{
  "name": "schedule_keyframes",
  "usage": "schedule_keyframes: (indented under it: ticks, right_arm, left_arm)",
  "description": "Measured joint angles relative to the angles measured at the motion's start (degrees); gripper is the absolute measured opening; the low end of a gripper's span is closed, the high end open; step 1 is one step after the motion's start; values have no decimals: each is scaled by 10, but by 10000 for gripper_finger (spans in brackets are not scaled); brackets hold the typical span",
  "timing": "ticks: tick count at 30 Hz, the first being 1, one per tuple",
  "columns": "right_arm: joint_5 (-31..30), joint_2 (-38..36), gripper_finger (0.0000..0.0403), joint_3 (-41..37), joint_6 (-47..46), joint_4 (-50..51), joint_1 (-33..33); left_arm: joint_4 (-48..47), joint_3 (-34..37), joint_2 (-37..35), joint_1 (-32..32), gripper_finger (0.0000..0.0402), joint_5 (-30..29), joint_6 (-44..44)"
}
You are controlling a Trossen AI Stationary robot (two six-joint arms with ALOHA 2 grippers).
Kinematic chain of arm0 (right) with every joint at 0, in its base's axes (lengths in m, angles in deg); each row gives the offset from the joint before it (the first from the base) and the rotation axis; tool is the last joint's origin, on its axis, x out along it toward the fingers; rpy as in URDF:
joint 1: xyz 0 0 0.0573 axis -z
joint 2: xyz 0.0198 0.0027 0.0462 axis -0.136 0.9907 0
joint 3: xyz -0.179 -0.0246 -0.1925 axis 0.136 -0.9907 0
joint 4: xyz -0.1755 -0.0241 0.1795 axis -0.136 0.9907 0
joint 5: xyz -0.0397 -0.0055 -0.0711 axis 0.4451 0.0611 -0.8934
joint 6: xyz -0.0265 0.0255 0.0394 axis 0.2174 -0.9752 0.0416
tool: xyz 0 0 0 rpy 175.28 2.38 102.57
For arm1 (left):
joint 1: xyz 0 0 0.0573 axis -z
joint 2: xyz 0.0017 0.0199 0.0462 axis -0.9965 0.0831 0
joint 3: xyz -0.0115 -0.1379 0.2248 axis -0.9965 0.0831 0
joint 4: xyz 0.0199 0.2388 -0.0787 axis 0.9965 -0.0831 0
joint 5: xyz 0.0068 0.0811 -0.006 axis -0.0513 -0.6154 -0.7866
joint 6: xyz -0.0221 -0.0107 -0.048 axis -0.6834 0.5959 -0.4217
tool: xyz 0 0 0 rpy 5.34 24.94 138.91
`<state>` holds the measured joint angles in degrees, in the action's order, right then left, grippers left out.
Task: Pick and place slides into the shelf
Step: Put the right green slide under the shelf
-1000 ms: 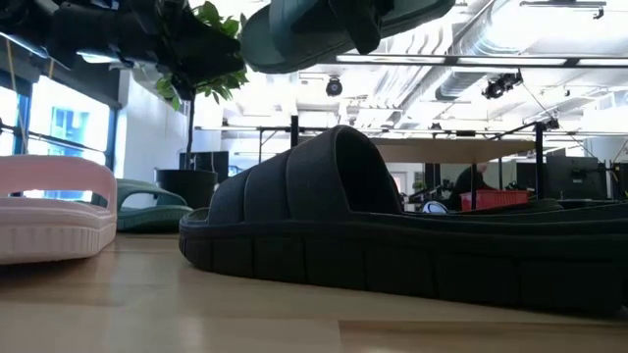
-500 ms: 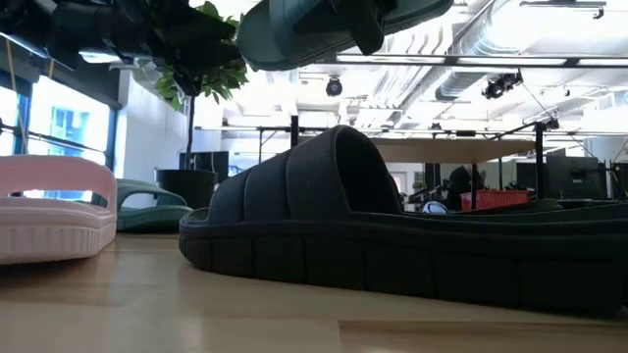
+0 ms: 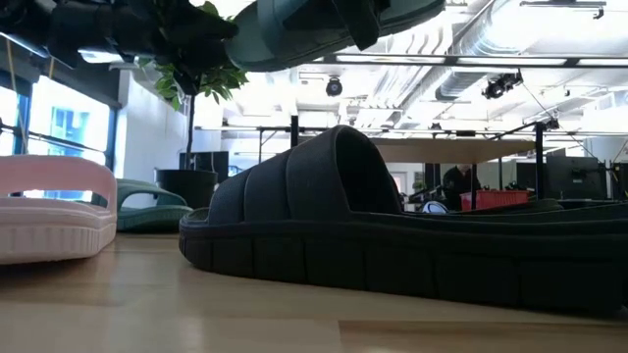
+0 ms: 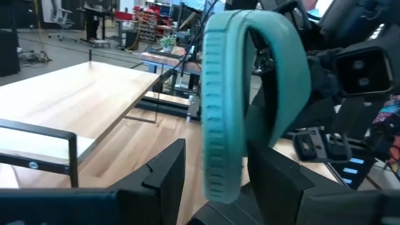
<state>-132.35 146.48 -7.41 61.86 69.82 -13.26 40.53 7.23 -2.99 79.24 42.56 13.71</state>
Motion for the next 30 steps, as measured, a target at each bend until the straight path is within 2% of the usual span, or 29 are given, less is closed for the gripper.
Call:
schedule_keyframes:
  ticks: [6, 9, 12, 16, 23, 26, 30]
  right_arm:
    - [18, 0, 0, 0, 6, -15, 1]
    - [17, 0, 0, 0, 10, -19, 2]
    - [16, 0, 0, 0, 4, -19, 2]
    - [13, 0, 0, 0, -5, -20, 1]
    - [11, 0, 2, 0, -26, -11, 2]
    - [-9, 0, 21, 0, -29, 5, -3]
    - [-24, 0, 79, 0, -62, 39, -16]
  left_arm:
    - [6, 0, 19, 0, 155, -6, 0]
    - [7, 0, 28, 0, 141, -15, 0]
    - [19, 0, 29, 0, 104, -18, 5]
    - [45, 0, 29, 0, 31, -21, 19]
    - [32, 0, 28, 0, 37, -31, 20]
    - [32, 0, 28, 0, 25, -35, 23]
    - [32, 0, 28, 0, 25, -43, 31]
